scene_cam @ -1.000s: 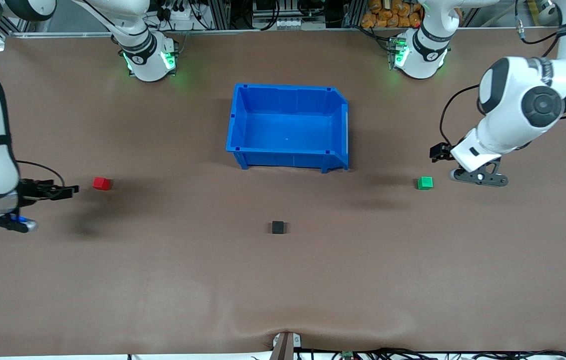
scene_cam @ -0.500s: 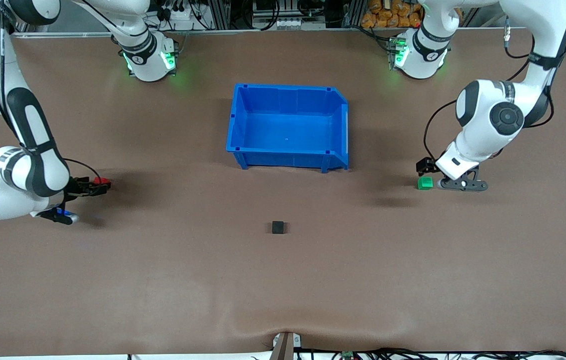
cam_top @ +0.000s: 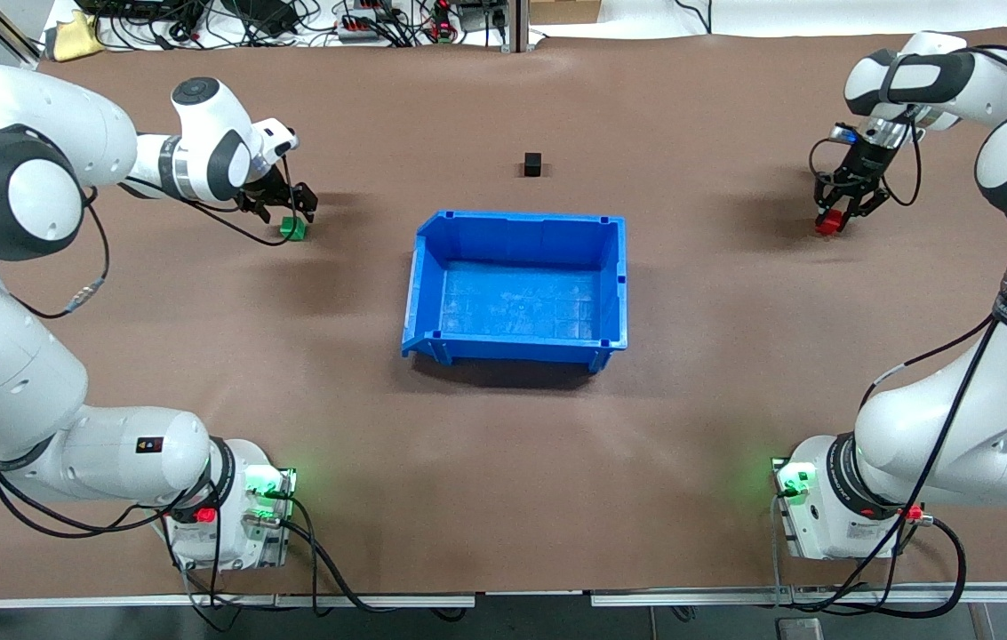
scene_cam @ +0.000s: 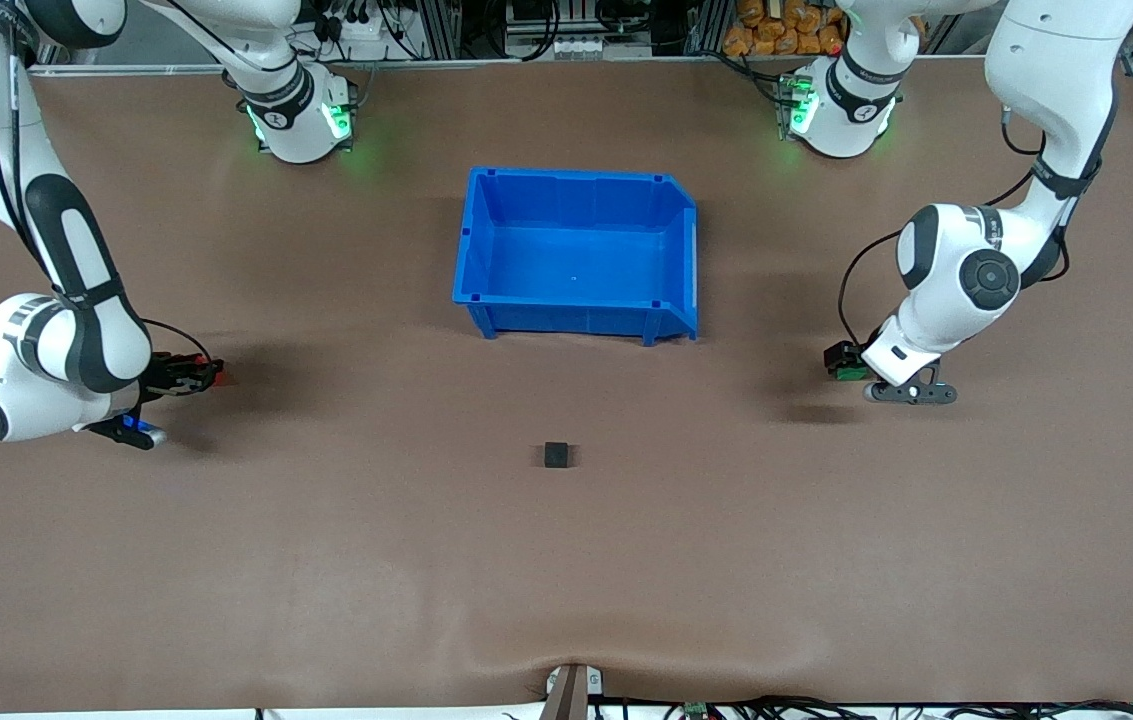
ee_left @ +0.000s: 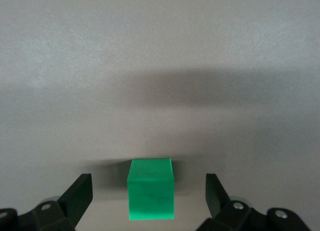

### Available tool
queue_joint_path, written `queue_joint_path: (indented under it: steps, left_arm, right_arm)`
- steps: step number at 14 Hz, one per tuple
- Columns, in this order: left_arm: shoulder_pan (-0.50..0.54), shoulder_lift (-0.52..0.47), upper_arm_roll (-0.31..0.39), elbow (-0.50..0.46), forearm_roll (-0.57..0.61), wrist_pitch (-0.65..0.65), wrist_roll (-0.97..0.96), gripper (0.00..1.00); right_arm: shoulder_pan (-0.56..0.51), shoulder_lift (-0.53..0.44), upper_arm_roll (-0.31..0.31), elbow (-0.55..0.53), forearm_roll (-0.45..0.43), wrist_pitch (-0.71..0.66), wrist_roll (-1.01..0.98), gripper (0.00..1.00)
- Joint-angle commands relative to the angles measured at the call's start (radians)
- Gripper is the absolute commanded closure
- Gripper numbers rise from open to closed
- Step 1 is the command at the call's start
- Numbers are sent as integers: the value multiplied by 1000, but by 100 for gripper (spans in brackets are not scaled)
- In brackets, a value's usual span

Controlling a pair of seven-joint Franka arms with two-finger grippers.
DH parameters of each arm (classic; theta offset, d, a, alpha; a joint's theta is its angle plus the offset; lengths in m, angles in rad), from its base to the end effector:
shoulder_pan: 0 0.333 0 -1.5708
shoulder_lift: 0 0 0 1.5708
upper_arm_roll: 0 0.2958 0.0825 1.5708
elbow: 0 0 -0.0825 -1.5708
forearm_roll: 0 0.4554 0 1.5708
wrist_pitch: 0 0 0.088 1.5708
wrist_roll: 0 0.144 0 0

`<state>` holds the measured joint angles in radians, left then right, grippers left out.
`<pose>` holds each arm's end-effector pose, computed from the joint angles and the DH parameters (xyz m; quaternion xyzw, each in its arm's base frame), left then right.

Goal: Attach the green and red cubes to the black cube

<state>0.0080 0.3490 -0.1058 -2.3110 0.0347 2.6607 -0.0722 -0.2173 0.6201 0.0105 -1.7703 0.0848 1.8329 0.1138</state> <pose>0.5481 -0.0600 0.0746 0.9996 -0.0250 0.0007 0.0101 0.5981 -0.1151 0.0809 -0.9446 0.1749 0.2728 0.0523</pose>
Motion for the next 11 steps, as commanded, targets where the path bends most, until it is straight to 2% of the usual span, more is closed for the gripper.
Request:
queue_joint_path:
  steps: [1, 4, 6, 8, 9, 11]
  left_arm:
    - [3, 13, -5, 13, 2, 5, -6, 0]
    - [-2, 33, -5, 22, 2, 7, 3, 0]
    - [-5, 51, -3, 24, 2, 7, 11, 0]
    - [-8, 56, -5, 36, 2, 1, 9, 3]
    - [-8, 56, -5, 36, 2, -2, 8, 17]
    - [-8, 56, -5, 41, 2, -4, 6, 33]
  right_arm:
    - [27, -46, 87, 82, 64, -168, 253, 100]
    - [51, -42, 227, 184, 208, -187, 623, 100]
    - [105, -33, 262, 228, 284, -117, 839, 100]
    - [183, -14, 264, 229, 361, 55, 1016, 100]
    - [234, 10, 264, 229, 394, 157, 1120, 100]
    - [332, 62, 264, 241, 403, 360, 1313, 100]
